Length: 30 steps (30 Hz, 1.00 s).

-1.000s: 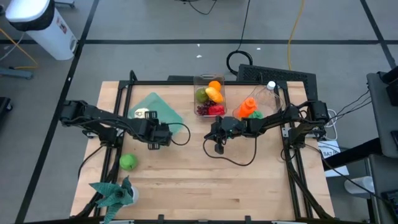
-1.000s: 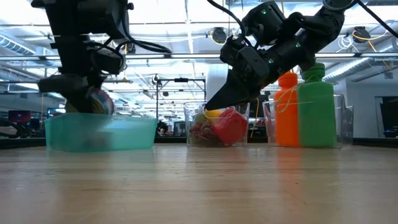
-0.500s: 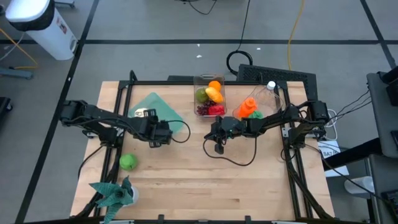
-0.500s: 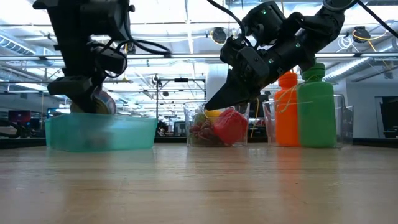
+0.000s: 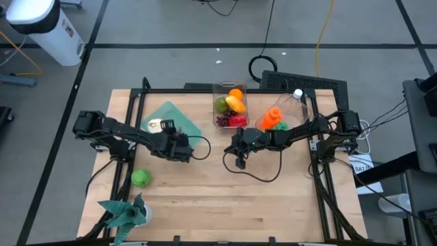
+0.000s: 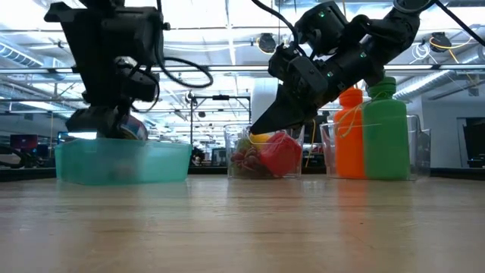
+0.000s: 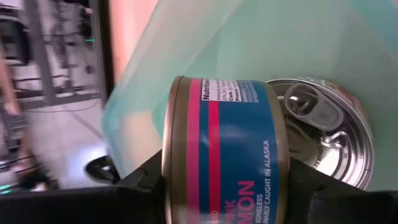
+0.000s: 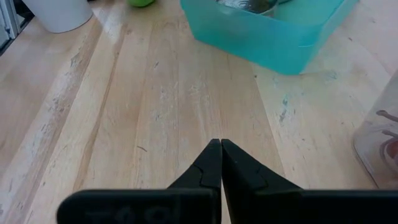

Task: Pick & Place Food Item
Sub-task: Put the blue pink tuna can into the green bin

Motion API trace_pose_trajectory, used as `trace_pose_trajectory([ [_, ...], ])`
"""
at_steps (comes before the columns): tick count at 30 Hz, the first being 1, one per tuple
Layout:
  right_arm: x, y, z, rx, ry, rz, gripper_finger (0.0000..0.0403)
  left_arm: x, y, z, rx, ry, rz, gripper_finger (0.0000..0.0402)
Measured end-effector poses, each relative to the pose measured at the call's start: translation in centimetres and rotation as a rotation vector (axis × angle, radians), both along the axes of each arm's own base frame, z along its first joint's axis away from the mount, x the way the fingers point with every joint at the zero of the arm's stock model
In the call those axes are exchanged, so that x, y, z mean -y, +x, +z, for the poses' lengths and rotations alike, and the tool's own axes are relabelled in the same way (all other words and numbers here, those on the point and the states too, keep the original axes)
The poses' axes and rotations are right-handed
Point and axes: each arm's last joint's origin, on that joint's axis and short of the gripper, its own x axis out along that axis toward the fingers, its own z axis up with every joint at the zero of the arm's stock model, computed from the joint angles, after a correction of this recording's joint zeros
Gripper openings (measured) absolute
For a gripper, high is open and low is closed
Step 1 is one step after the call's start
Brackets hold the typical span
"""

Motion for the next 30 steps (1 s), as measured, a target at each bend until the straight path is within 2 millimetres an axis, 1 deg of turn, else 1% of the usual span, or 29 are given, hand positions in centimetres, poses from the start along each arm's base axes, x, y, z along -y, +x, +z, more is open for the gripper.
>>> trace_pose_trajectory([
  [7,0.0,0.0,0.0,0.000,0.000,0.000,0.0000,0.4,-0.1,-0.7,-0.029,0.082,0.018,0.0181],
  [14,0.0,0.0,0.0,0.001,-0.005,0.000,0.0000,1.0,-0.3,-0.6,-0.016,0.134,0.000,0.0181],
  [18,0.0,0.0,0.0,0.001,-0.011,0.002,0.0000,0.7,-0.2,-0.5,-0.013,0.177,-0.003,0.0184],
  [26,0.0,0.0,0.0,0.001,-0.006,-0.001,0.0000,-0.4,-0.1,-0.7,-0.030,0.033,0.065,0.0189],
  [30,0.0,0.0,0.0,0.000,-0.003,-0.002,0.0000,-0.2,-0.2,-0.8,-0.029,-0.031,0.088,0.0210],
])
